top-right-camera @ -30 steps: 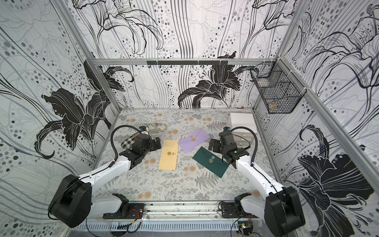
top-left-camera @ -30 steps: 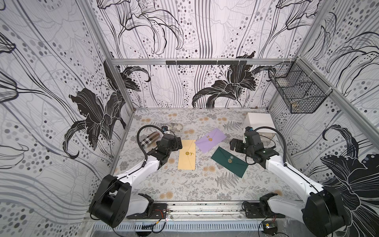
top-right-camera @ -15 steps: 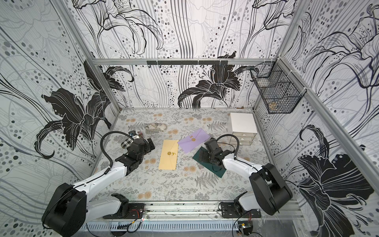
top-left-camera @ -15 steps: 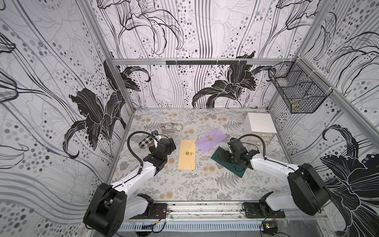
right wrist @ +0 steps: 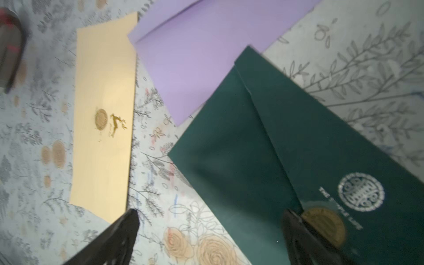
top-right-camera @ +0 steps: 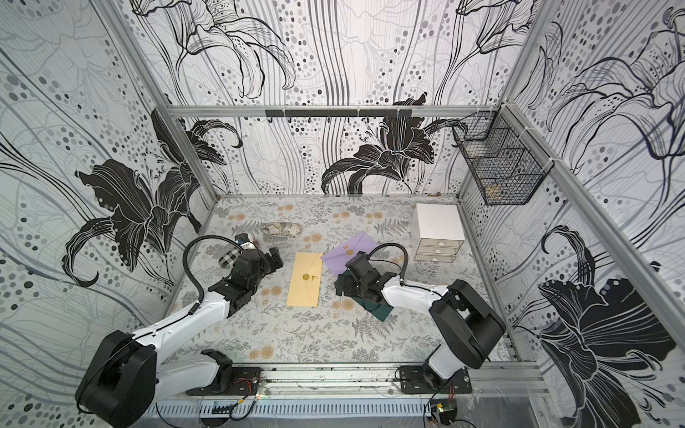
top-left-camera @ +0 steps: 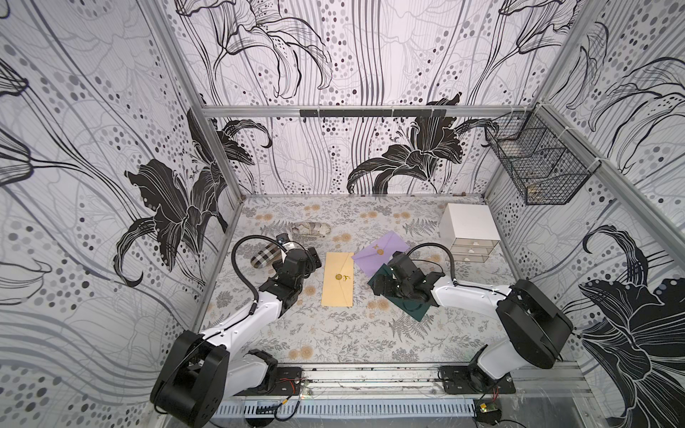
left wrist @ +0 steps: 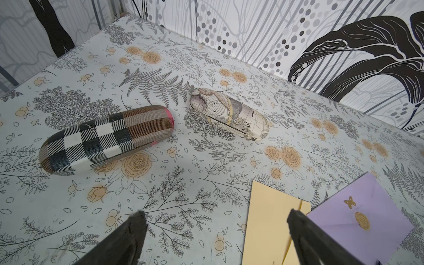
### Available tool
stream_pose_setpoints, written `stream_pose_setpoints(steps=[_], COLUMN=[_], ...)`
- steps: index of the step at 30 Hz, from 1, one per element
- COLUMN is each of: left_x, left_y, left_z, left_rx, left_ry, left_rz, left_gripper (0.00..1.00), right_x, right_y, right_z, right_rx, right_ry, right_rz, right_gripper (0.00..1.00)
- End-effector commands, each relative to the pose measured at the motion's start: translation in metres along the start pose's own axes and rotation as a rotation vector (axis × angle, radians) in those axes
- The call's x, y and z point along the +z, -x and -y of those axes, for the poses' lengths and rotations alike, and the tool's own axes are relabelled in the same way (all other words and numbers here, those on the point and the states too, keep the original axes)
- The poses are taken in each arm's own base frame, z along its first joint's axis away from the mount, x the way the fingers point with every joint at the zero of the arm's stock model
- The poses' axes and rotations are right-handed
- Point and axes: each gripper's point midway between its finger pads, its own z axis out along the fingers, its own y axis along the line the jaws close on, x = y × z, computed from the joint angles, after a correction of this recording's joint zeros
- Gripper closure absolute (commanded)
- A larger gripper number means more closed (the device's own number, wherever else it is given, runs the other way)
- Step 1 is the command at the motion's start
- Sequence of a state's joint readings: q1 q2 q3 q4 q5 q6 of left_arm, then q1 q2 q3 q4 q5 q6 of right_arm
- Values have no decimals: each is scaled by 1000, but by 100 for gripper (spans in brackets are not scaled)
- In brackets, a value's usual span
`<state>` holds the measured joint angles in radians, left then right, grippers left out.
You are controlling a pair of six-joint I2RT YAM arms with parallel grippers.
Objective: Open the envelope
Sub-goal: Move the envelope to the center of the board, then pick up the envelope from the center of the board.
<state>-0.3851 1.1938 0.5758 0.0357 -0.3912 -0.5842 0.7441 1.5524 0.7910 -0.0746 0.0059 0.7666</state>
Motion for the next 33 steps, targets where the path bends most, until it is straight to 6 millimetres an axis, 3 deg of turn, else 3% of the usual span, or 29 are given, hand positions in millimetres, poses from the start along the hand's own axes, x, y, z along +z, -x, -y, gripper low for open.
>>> stream_pose_setpoints(steps=[1,4,6,10,13,18,22,26,33], left_x=[-2,-3,-4,-9,-17,-30,-32,-27,-16], left_y=[8,4,-4,-28,-51,-93,-119,-138,-164], left_z=[10,27,45,93,133,199,235,247,247], left_rx=[4,30,60,118,117,171,259,265,252], left_ry=[-61,-160,-262,-465,-578,-680,-687,-674,-649], left_rz=[27,13,-20,-159,-258,-394,-453,-491,-556], left_gripper=[1,1,1,2,6,10,13,13,14], right_x=[-26,-45,-56,-77,-91,-97,-87,-77,-66], right_y=[22,18,12,-5,-11,-23,-29,-31,-29], right_z=[-4,22,49,106,126,137,138,140,138], right_rx=[2,-17,-4,146,200,257,297,341,396], right_ry=[-30,-140,-218,-257,-236,-191,-149,-125,-74], right_rz=[71,79,72,46,77,67,26,5,2], right_gripper=[0,0,0,0,0,0,0,7,17])
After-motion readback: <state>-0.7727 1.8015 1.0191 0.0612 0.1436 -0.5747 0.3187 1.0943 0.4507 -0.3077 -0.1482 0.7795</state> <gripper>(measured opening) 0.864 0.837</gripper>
